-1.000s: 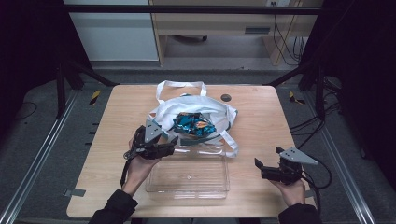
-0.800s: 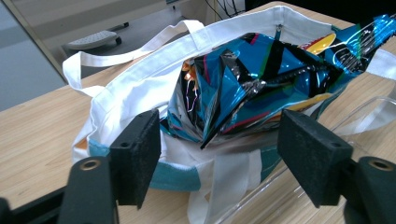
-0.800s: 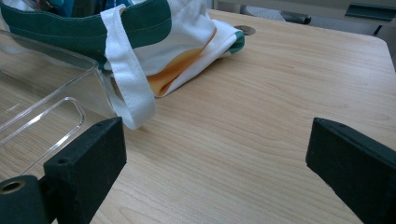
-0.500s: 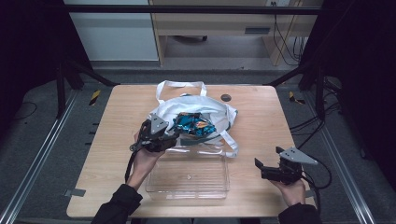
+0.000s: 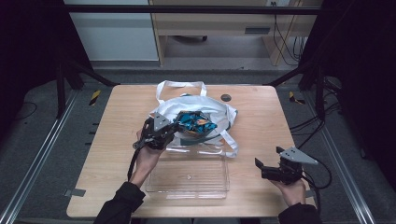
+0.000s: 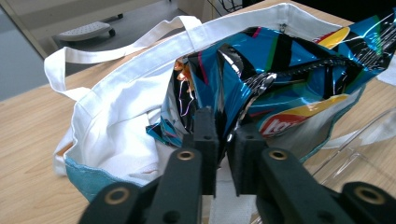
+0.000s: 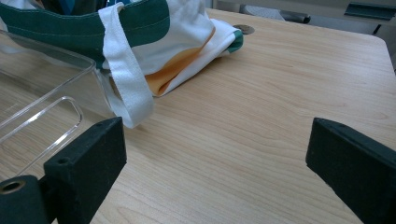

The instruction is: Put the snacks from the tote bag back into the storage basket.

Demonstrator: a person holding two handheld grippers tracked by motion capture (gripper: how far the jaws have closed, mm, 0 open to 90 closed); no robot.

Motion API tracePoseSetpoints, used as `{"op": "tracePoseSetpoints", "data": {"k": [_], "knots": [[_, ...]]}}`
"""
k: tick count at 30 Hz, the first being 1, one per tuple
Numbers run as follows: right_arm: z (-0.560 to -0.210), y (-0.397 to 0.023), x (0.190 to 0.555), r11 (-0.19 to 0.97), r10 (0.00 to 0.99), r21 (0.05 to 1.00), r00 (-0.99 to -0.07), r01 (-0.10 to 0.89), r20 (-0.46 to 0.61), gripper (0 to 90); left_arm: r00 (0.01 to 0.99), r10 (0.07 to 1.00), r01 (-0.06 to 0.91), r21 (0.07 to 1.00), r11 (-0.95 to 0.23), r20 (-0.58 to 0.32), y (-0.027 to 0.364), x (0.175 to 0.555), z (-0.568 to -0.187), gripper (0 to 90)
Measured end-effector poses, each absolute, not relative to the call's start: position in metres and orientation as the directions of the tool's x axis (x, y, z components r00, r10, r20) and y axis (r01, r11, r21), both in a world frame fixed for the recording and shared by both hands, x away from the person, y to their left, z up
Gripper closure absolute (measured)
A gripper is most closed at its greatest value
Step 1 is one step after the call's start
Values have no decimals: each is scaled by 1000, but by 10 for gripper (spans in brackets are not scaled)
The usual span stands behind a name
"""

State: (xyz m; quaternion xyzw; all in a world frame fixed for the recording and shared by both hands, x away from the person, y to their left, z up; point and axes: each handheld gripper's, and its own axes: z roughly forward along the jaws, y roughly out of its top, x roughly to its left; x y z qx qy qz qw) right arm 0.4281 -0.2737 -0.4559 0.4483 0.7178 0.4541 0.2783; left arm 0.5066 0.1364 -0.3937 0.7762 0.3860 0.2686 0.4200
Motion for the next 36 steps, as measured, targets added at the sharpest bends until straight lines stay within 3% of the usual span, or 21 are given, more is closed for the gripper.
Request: {"op": "tracePoseSetpoints", "data": {"k": [5, 19, 36], "knots": [[-456, -274, 428, 186, 896, 902, -444, 389, 6, 54, 550, 830, 379, 858, -346, 91, 136, 507, -393, 886], [-456, -274, 428, 186, 896, 901, -443, 393, 8, 54, 505, 863, 393, 899, -194, -34, 142, 503, -376, 897], [-457, -275, 428, 183, 896, 899, -444, 398, 14, 54, 487, 865, 330, 943, -54, -121, 156, 488, -337, 900]]}}
